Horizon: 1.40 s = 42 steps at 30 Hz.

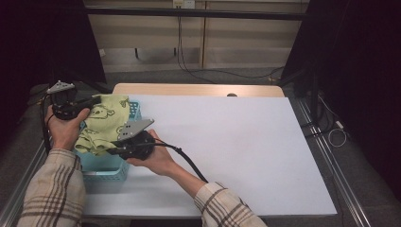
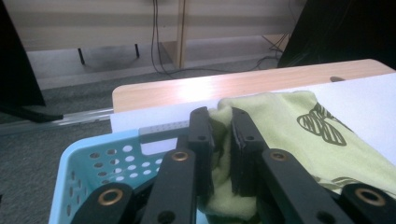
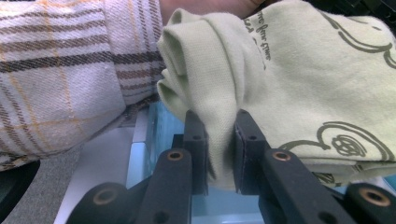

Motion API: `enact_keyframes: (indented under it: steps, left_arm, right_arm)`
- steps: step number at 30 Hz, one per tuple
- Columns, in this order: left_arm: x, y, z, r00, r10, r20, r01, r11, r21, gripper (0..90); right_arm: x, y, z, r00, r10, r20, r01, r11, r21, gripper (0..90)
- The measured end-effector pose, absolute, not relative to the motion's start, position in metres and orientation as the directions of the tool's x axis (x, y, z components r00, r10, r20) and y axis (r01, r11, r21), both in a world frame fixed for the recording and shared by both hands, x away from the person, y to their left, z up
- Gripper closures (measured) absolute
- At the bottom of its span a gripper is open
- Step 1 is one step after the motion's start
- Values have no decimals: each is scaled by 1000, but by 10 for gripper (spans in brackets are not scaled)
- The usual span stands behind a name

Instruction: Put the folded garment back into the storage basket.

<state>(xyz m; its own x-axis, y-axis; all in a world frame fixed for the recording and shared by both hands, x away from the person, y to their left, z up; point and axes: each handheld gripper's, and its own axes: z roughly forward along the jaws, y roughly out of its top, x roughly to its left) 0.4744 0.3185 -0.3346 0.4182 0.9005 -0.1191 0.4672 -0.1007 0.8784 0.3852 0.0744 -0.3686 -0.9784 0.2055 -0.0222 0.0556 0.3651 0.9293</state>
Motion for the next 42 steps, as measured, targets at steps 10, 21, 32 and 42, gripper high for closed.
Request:
enact_keyframes:
  steps: [10,21,32,42]
  left_arm:
    - [473,319,-341,407,908,-95,480,-124,868,813]
    - [474,323,-350,392,914,-107,514,-121,849,813]
    - [483,324,-359,383,916,-122,562,-126,818,813]
    - [487,325,-368,375,917,-136,570,-112,814,812]
  right_arm:
    - [385,77,-373,-980,197,-12,65,377,924,786]
    - [387,82,-379,-981,193,-4,74,397,915,786]
    - [393,85,-386,-981,196,10,92,414,906,785]
    - [400,89,-395,-981,195,16,100,428,898,785]
